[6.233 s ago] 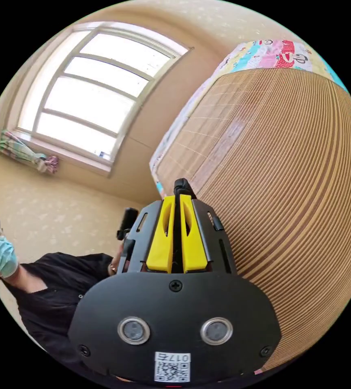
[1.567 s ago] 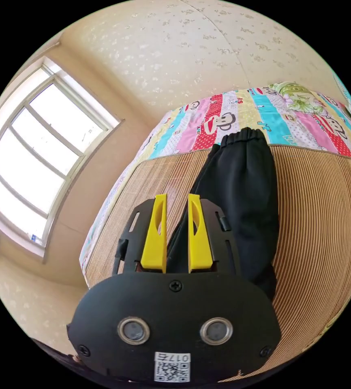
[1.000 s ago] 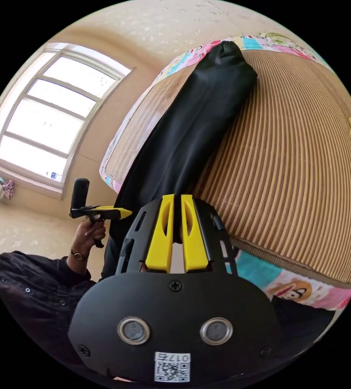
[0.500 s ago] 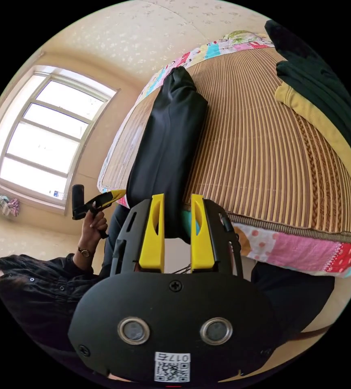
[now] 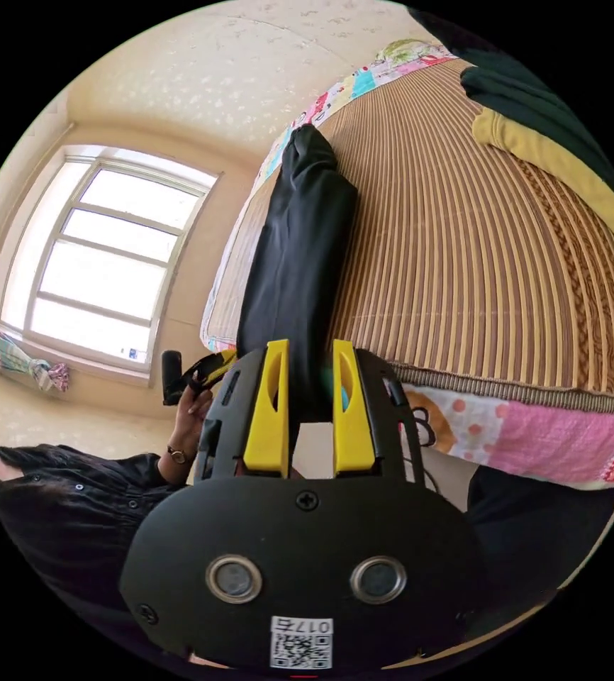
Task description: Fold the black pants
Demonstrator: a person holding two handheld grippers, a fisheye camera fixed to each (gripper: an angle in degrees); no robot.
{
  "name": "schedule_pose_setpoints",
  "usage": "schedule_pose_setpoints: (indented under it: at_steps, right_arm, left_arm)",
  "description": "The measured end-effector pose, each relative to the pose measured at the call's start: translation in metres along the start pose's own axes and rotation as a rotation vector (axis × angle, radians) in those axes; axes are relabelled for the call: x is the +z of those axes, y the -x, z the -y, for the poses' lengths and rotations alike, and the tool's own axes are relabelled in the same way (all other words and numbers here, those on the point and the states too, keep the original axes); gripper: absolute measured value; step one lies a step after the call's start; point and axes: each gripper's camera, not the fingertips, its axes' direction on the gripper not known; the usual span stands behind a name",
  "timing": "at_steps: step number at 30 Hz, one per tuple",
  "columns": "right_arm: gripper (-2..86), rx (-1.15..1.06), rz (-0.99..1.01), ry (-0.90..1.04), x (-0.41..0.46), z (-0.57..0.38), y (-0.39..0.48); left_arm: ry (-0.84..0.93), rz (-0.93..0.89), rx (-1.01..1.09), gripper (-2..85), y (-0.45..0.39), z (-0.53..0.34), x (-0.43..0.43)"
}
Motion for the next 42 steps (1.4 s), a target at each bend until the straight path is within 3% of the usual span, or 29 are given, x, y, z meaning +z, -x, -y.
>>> schedule_pose_setpoints:
  at_steps: [2,5,11,14,17,21,25,29,33,39,42]
  right_arm:
    - [10.9,0.001,0.047,0.038,-0.006,0.009,-0.01]
    - [11.7,-0.016,0.087,0.144,-0.001,0.028,-0.022]
    - [6.8,0.018,0.277,0.358,0.036,0.054,-0.039]
    - [3.4,-0.014,0.321,0.306,0.02,0.038,-0.036]
    - [1.5,-0.079,0.417,0.246,-0.013,0.007,-0.014]
    - [0.5,-0.29,0.554,0.035,-0.115,-0.017,0.082]
    - [0.3,-0.72,0.51,-0.099,-0.214,-0.025,0.223]
    - [0.2,-0.97,0.457,-0.249,-0.291,-0.029,0.328]
    - [0.3,-0.893,0.174,-0.334,-0.309,0.01,0.356]
    - [0.4,-0.695,0.148,-0.286,-0.284,0.125,0.302]
    - [0.5,-0.641,-0.005,-0.287,-0.248,0.16,0.268]
  left_arm:
    - [-0.049,-0.018,-0.004,11.4,0.003,0.005,-0.014]
    - [0.053,-0.026,0.001,13.5,0.009,0.026,-0.012]
    - [0.274,0.021,0.075,10.8,-0.008,0.039,-0.002]
    - [0.342,0.051,0.082,6.4,-0.015,0.027,-0.007]
    - [0.332,-0.246,0.069,4.9,-0.019,0.008,-0.033]
    - [0.083,-0.574,0.289,4.4,-0.095,-0.008,-0.131]
    - [-0.111,-0.697,0.724,4.5,-0.23,0.002,-0.237]
    - [-0.223,-0.75,0.821,4.4,-0.306,0.022,-0.286]
    - [-0.233,-0.59,0.721,4.3,-0.337,0.07,-0.279]
    - [-0.157,-0.55,0.571,4.5,-0.316,0.162,-0.225]
    - [-0.134,-0.37,0.564,4.5,-0.301,0.191,-0.196]
